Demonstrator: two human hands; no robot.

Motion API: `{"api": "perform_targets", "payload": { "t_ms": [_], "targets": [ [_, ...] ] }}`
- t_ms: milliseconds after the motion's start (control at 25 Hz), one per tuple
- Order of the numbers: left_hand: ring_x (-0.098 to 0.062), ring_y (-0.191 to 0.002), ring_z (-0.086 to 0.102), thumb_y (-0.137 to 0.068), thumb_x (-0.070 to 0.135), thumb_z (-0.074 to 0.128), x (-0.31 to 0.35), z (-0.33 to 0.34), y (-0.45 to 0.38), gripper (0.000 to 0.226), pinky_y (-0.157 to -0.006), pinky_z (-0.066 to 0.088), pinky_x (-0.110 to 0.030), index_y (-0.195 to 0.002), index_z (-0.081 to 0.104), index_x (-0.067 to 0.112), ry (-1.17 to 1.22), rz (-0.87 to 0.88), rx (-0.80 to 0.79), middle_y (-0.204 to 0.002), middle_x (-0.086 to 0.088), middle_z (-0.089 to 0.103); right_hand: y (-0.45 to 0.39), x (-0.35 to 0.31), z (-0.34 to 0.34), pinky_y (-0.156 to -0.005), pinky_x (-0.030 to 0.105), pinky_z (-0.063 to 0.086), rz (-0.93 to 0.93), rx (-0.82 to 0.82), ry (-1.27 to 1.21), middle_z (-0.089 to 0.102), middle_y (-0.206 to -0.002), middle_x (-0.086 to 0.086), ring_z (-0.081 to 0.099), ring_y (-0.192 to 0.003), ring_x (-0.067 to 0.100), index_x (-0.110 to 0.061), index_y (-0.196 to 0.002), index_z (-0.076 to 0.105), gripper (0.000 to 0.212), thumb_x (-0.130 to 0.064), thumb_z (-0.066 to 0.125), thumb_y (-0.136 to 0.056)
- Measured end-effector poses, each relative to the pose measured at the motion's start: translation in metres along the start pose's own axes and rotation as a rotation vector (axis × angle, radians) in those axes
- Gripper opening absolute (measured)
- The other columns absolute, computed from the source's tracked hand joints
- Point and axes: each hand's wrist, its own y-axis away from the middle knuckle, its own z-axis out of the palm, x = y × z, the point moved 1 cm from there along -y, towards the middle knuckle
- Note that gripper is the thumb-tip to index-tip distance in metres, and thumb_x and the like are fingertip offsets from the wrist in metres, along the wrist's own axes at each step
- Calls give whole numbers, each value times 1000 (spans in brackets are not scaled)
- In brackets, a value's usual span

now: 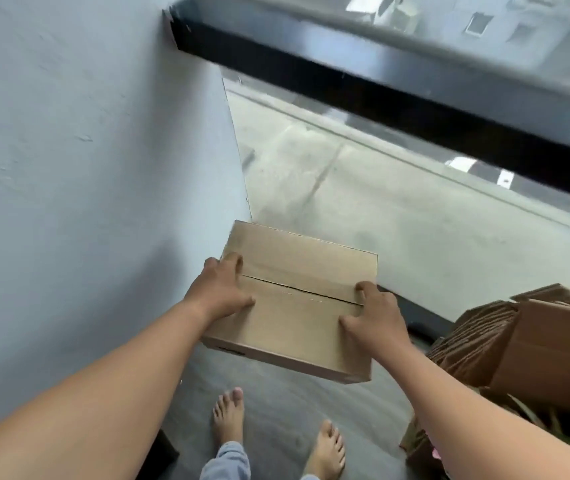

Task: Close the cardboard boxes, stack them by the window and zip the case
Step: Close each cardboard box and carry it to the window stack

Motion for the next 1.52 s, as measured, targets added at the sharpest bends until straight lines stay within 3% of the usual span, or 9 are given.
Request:
{"api": "perform_targets", "payload": {
  "t_ms": [200, 440, 640, 920, 1160, 1280, 1400, 1520],
  "targets": [
    [-36, -109, 55, -67, 41, 81, -43, 78, -97, 74, -95, 48, -37, -129, 45, 22, -69, 10, -49, -120, -15, 48, -73, 35, 92, -74, 30, 37, 56, -10, 80, 42, -103, 6, 43, -81, 24, -26, -136, 49, 59, -26, 67, -80],
    [-32, -115, 51, -66, 27, 85, -93, 150, -190, 71, -88, 41, -30, -126, 47, 22, -90, 45, -77, -121, -14, 54, -129, 68, 183, -73, 31, 35, 162, -24, 33, 53, -105, 11, 40, -89, 24, -22, -122, 56, 41, -24, 61, -81],
    [-24, -101, 49, -67, 16, 81, -125, 183, -249, 67, -79, 40, -27, -125, 49, 24, -123, 77, -98, -118, -11, 55, -169, 75, 233, -76, 32, 34, 212, -23, -18, 55, -112, 12, 40, -90, 25, -23, -121, 56, 39, -23, 62, -83],
    [-24, -93, 48, -67, 15, 81, -145, 189, -287, 70, -75, 38, -28, -127, 47, 23, -134, 98, -74, -114, -13, 56, -200, 67, 255, -80, 29, 35, 172, -40, -17, 42, -106, 5, 41, -90, 22, -26, -133, 51, 55, -28, 68, -81],
    [-27, -94, 50, -70, 21, 85, -160, 185, -294, 73, -77, 39, -31, -130, 44, 26, -145, 126, -64, -118, -15, 52, -208, 65, 266, -83, 31, 34, 137, -9, -9, 31, -110, 0, 42, -93, 24, -30, -133, 48, 55, -30, 66, -81],
    [-38, -109, 53, -73, 26, 83, -156, 184, -288, 67, -86, 45, -37, -128, 44, 24, -218, 116, -61, -124, -17, 44, -205, 68, 267, -86, 32, 35, 98, -35, 3, 31, -116, 1, 50, -104, 28, -33, -141, 42, 63, -30, 67, -84],
    [-41, -129, 40, -80, 42, 75, -139, 175, -271, 59, -103, 42, -52, -125, 46, 20, -398, 134, -6, -139, -18, 35, -199, 66, 251, -88, 32, 36, 119, -33, -36, 42, -130, 10, 50, -119, 30, -35, -149, 38, 68, -33, 65, -86],
    [-37, -131, 42, -90, 57, 55, -106, 153, -240, 56, -103, 38, -61, -131, 47, 20, -476, 199, -48, -139, -14, 44, -178, 61, 209, -84, 33, 41, 158, 10, -35, 52, -136, 11, 55, -115, 30, -33, -147, 43, 63, -41, 61, -88]
  ]
}}
